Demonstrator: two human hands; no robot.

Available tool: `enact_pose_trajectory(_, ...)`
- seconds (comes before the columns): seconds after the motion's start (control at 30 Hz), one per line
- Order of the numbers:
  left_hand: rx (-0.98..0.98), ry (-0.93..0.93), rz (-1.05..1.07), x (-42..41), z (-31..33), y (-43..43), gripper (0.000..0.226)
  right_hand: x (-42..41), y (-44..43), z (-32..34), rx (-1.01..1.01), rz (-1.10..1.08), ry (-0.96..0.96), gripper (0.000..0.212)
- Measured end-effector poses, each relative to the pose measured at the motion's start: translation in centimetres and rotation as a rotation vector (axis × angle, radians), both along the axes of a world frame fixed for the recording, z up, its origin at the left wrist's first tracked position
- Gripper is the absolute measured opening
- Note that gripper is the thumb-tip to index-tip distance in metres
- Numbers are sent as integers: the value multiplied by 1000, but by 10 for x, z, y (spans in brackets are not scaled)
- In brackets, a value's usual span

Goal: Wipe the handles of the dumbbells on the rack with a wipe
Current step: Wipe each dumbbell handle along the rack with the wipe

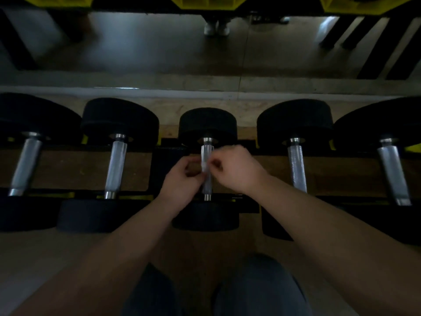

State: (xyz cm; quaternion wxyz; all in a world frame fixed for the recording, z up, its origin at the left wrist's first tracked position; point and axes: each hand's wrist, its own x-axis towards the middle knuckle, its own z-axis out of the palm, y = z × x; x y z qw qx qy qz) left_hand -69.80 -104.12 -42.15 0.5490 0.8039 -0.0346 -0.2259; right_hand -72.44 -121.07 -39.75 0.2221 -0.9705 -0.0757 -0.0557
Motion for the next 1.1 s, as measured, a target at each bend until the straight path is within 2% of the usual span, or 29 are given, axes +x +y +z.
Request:
enact_pose_trajectory(0.07,18,29,-23,-2,2,0,39,14,-4,0,50,-131,-59,17)
enact_pose_trajectory(0.13,23,58,-30,-4,6,0,44,20,-6,-2,65,-161,-71,19)
enact_pose_trajectory(0.23,44,86,-24,-9,13,0,52,9,-5,-1,71,-20,4,19)
enact_pose_trajectory(0.37,85,92,3,-11,12,-2,64,-1,1,-1,-30,193,22,11)
enact_pose_trajectory(0.43,112,97,-29,-13,19,-2,68,3,3,-3,21,141,-27,11)
enact_pose_trajectory(0.5,148,92,-61,-14,26,-3,71,11,4,-3,94,-6,-91,16)
enact_pose_trajectory(0.6,147,89,-76,-12,23,0,69,19,4,-4,115,-114,-96,21)
enact_pose_trajectory(0.77,115,55,-72,-8,13,5,63,-3,11,-1,-77,246,115,13)
enact_pose_trajectory(0.8,109,48,-72,-8,11,5,62,-3,12,-1,-82,259,121,13)
enact_pose_trajectory(0.9,73,29,-80,-7,6,6,61,8,10,0,51,49,10,14)
enact_pose_trajectory(1.0,23,39,-88,-7,6,9,63,14,5,-2,89,-143,-67,17)
enact_pose_trajectory(1.1,-11,34,-49,-5,3,8,59,5,9,-4,63,-33,8,13)
